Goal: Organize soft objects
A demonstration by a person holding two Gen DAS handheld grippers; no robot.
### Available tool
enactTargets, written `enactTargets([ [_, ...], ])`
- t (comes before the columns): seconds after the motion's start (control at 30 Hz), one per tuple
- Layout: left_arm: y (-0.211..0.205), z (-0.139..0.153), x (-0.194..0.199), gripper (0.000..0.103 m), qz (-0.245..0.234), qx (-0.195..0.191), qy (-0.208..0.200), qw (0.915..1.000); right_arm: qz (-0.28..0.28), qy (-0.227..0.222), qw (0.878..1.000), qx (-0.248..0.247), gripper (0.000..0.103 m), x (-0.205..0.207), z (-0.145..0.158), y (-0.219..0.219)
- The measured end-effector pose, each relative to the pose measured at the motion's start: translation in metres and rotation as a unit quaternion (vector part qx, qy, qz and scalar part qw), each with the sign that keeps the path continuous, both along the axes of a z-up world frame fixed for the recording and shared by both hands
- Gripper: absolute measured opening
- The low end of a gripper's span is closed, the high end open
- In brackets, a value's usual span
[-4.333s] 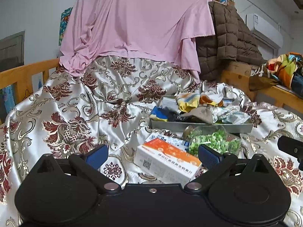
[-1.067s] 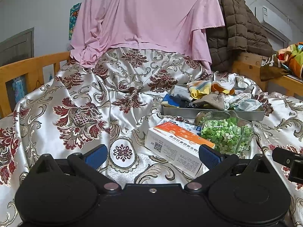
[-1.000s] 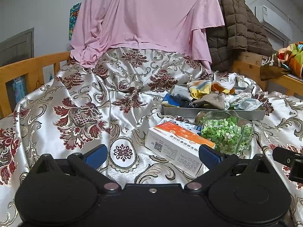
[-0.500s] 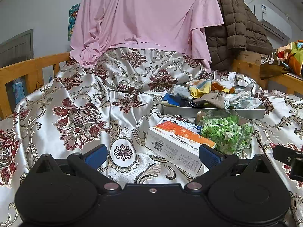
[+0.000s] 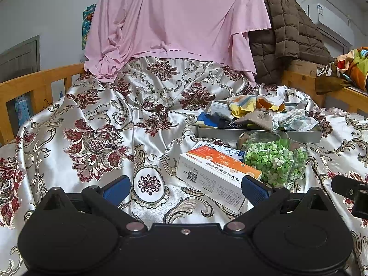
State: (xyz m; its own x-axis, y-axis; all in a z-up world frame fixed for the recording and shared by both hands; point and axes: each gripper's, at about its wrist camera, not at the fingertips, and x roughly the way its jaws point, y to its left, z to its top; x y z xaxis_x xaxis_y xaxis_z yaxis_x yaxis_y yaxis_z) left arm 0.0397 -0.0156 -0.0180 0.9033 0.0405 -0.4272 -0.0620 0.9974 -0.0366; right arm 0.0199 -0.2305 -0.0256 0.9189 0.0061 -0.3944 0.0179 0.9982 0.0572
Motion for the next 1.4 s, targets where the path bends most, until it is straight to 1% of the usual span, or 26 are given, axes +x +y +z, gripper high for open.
enactTargets([
  [1.4,-0.0006,-0.0007,0.0004,0.102,-0.003,0.008,0.001,1.0,0.001,0.0,1.0,-0.002,0.103,-0.0001,-0.0001,0.0006],
])
